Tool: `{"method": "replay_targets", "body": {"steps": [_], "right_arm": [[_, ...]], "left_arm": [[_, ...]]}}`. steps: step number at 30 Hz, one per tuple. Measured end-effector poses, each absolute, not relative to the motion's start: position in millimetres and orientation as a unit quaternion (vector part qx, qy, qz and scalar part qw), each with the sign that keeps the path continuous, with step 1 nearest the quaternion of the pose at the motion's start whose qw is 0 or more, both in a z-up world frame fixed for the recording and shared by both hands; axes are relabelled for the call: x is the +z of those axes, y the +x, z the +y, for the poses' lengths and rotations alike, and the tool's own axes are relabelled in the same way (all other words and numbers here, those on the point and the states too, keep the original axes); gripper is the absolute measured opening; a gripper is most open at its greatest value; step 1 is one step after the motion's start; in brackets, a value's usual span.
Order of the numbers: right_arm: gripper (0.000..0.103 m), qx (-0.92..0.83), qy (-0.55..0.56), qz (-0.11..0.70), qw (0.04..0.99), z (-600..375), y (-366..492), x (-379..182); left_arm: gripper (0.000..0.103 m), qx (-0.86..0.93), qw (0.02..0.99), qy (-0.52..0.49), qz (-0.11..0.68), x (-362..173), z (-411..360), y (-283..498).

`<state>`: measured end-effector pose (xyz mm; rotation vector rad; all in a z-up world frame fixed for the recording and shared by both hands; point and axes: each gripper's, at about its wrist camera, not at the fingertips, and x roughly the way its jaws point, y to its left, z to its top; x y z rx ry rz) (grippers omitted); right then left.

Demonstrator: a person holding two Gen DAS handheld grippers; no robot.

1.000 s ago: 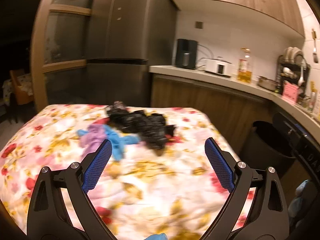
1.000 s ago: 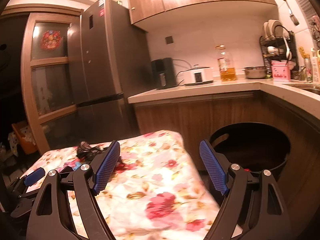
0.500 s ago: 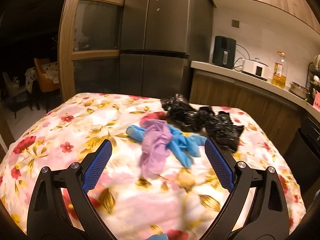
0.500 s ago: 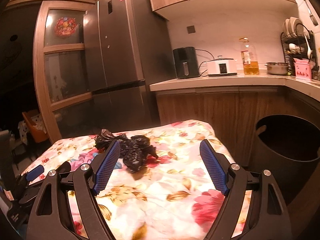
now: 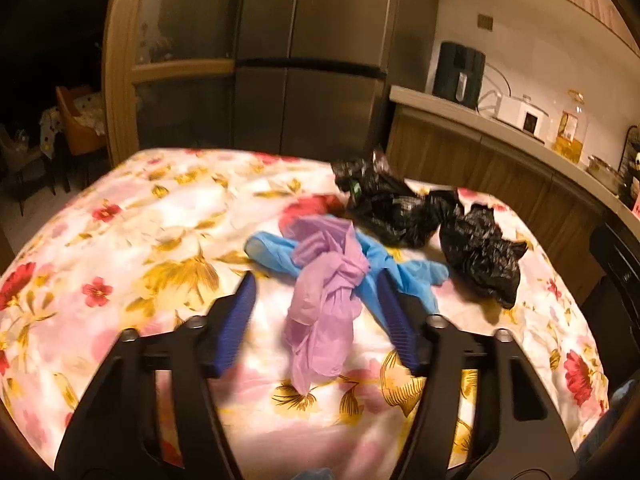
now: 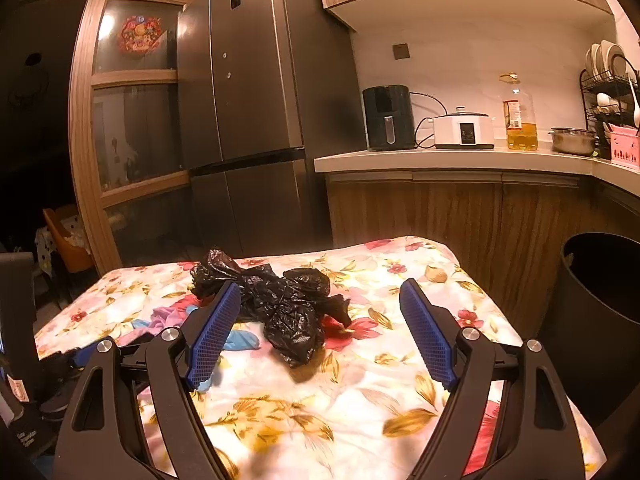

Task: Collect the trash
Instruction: 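Grasp the purple glove with the left tool while the right tool grasps the black bags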

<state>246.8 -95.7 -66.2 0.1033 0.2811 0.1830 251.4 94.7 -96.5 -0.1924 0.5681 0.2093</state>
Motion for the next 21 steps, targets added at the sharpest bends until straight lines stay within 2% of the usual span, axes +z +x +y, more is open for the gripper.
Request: {"method": "replay_targets", "body": {"steps": [2,4,7,10,17,21], "right_arm": [[0.08,0.09,0.049,0.143,0.984,-92.0,253.5,-68.9],[0.08,0.088,0.044,0.148,0.984,-86.9,262.0,-72.5],[0.08,0.087,0.037,0.155,0.983,-79.7,272.1,-77.4],[0.08,0.085,0.028,0.165,0.982,-71.4,283.3,-82.7],[0.08,0.078,0.032,0.187,0.979,-67.4,302.1,-91.1],[0.074,0.073,0.029,0.207,0.975,-64.8,309.5,-100.2]], "left_arm": [[0.045,0.094,0.945,-0.104,0.297,-102.4,97.7,257.7],[0.025,0.083,0.94,-0.12,0.309,-107.6,102.8,261.3],[0.009,0.067,0.938,-0.138,0.312,-111.7,107.4,262.1],[0.002,0.057,0.94,-0.15,0.302,-111.5,109.9,257.9],[0.0,0.041,0.949,-0.173,0.259,-99.9,113.8,237.3],[0.0,0.042,0.956,-0.165,0.24,-91.0,112.4,224.9]]}}
